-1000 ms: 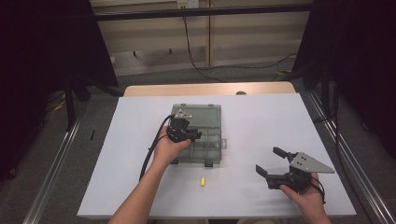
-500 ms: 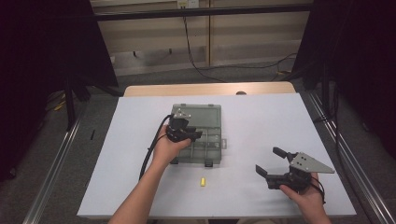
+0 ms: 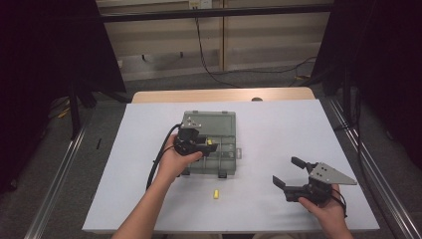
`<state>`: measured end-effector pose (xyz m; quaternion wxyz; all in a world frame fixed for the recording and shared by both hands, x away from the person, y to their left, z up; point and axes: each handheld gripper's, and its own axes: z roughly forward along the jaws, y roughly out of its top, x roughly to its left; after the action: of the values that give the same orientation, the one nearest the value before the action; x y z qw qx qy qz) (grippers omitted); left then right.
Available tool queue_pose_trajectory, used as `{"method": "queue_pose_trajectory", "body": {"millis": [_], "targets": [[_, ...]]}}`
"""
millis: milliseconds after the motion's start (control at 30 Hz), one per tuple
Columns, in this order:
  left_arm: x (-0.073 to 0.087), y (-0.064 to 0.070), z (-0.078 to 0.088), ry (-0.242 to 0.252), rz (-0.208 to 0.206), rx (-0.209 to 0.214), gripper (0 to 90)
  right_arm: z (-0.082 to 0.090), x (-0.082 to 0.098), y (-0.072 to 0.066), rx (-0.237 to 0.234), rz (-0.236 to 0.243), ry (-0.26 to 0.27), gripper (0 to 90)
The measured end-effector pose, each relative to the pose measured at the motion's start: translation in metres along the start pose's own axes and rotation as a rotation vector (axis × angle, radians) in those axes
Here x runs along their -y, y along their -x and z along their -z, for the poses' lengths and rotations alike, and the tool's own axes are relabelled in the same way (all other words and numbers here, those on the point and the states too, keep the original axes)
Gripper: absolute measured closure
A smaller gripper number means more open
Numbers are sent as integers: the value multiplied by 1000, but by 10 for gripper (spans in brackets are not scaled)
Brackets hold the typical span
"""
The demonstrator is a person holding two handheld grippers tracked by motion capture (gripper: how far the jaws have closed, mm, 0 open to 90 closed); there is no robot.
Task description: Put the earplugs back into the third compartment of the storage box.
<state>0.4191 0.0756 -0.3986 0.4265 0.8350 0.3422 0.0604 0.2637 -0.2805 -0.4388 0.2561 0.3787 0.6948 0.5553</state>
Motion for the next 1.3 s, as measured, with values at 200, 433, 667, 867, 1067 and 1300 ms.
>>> {"method": "queue_pose_trajectory", "body": {"millis": [200,433,667,867,1067,1300], "targets": [[5,9,8,10,-18,35,356,0,0,0,0,1,-3,74],[12,18,13,6,-31,58,291,0,0,-1,-1,1,-2,74],[19,25,16,8,-40,85,219,0,0,-1,-2,2,-3,74],[26,31,18,2,-55,110,158,0,0,-1,-1,1,0,74],[31,31,20,4,-51,114,127,0,0,-1,-2,1,-2,74],[38,33,25,23,-47,123,119,0,0,-1,-2,2,-3,74]]}}
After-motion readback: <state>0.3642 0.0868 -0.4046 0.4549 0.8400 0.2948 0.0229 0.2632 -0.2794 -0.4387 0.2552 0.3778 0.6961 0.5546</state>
